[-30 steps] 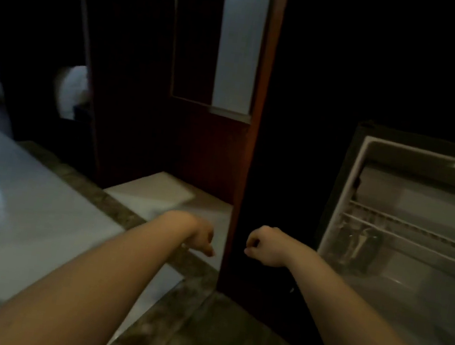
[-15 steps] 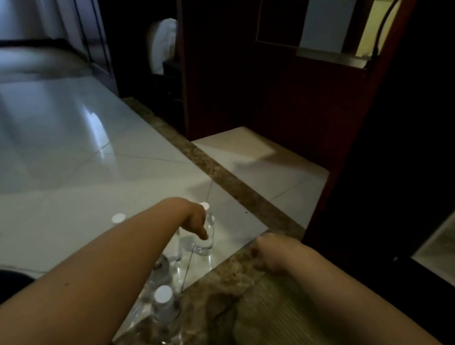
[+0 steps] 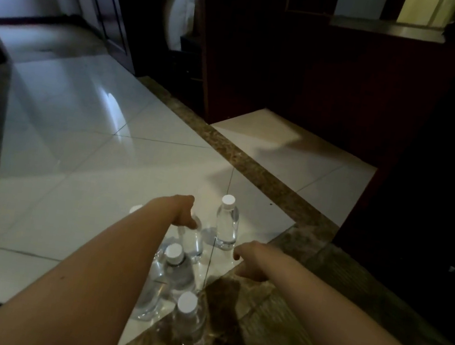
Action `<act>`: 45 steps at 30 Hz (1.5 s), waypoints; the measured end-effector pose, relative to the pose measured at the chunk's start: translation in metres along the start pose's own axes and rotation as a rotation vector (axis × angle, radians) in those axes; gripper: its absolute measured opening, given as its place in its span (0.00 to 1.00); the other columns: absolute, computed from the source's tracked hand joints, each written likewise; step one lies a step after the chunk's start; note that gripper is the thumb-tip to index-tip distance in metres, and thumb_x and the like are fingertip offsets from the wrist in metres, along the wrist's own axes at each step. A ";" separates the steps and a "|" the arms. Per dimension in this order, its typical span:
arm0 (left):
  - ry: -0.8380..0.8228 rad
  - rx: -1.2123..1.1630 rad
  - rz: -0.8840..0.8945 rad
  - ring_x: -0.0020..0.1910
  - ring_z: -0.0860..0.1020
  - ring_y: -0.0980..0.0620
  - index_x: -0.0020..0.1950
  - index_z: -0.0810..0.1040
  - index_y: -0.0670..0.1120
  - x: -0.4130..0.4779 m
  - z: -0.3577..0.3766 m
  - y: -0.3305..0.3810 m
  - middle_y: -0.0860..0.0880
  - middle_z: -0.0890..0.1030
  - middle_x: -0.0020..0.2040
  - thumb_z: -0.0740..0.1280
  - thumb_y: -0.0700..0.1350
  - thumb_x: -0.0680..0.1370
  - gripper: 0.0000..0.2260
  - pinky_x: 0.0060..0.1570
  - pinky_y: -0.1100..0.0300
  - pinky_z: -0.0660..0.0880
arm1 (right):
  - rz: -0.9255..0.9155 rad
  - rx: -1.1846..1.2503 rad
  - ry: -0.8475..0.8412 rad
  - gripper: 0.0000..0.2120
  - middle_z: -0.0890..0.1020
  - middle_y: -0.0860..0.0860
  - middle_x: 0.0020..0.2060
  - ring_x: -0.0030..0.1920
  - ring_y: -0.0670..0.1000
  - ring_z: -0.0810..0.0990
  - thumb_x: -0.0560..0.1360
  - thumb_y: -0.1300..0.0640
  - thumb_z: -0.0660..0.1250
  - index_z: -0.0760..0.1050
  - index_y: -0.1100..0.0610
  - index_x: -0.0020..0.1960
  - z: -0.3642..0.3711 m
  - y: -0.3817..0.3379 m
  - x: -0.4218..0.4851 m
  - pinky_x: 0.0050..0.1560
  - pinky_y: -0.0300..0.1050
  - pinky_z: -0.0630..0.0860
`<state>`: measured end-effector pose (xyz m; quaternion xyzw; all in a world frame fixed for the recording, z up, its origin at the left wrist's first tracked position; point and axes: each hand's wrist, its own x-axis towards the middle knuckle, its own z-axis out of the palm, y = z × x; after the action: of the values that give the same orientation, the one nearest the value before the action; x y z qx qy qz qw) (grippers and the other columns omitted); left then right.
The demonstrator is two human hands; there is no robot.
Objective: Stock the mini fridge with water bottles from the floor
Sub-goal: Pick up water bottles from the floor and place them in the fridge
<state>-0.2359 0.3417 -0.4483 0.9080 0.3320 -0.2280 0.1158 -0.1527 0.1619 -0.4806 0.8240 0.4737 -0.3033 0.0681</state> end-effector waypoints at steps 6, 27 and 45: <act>0.105 -0.094 0.018 0.63 0.72 0.43 0.69 0.64 0.42 0.016 0.021 -0.002 0.41 0.72 0.66 0.66 0.50 0.76 0.25 0.60 0.54 0.69 | -0.054 0.048 0.011 0.23 0.70 0.54 0.68 0.63 0.56 0.73 0.77 0.48 0.61 0.64 0.52 0.70 0.016 -0.009 0.030 0.57 0.48 0.71; 0.116 -0.001 0.272 0.60 0.74 0.45 0.64 0.73 0.44 -0.011 0.022 0.064 0.44 0.74 0.63 0.70 0.48 0.74 0.20 0.57 0.58 0.70 | 0.082 0.204 0.124 0.28 0.73 0.56 0.65 0.62 0.57 0.74 0.73 0.52 0.69 0.64 0.56 0.70 0.013 0.060 -0.016 0.59 0.49 0.73; 0.278 -0.016 0.765 0.52 0.76 0.47 0.58 0.76 0.45 -0.077 -0.046 0.220 0.45 0.78 0.55 0.69 0.50 0.74 0.15 0.45 0.57 0.70 | 0.200 0.552 0.583 0.36 0.71 0.52 0.68 0.67 0.55 0.71 0.70 0.53 0.73 0.58 0.47 0.72 -0.012 0.126 -0.119 0.64 0.51 0.71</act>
<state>-0.1280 0.1503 -0.3578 0.9872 -0.0154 -0.0407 0.1532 -0.0877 0.0104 -0.4257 0.9046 0.2916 -0.1646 -0.2636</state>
